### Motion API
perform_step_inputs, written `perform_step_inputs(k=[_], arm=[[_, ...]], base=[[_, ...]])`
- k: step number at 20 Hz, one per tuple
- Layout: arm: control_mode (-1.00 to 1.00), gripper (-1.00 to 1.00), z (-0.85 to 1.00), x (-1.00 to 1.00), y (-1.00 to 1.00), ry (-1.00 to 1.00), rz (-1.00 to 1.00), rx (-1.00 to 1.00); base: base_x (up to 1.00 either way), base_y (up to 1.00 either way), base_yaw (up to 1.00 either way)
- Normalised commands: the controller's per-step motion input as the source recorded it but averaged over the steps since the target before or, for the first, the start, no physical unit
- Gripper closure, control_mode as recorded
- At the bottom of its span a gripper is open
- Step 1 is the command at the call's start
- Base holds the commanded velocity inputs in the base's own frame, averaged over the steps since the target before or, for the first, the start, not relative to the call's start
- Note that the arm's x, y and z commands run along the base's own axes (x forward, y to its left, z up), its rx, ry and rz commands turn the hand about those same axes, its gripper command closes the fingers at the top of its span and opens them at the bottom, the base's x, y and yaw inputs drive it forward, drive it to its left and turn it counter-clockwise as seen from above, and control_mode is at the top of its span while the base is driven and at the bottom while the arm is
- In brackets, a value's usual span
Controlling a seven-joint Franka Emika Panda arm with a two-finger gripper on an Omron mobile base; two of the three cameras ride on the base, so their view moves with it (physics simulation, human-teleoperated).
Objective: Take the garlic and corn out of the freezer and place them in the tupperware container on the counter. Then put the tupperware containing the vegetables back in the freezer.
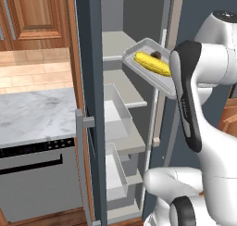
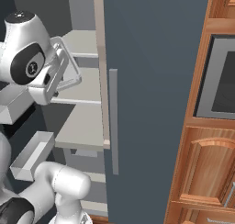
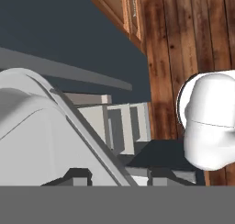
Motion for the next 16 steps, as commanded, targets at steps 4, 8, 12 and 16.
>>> perform_step_inputs(k=[4,8,12,16], arm=[[-1.0,1.0,0.26,0.38,0.25,0.0,-0.19,0.0],[-1.0,1.0,0.07,0.55,0.33,0.0,-0.14,0.0],[-1.0,1.0,0.0,0.66,0.19,0.0,-0.04,0.0],[-1.0,1.0,0.0,0.67,0.08,0.0,0.0,0.01]], base=[[0.0,0.0,0.0],[0.0,0.0,0.0],[0.0,0.0,0.0],[0.0,0.0,0.0]])
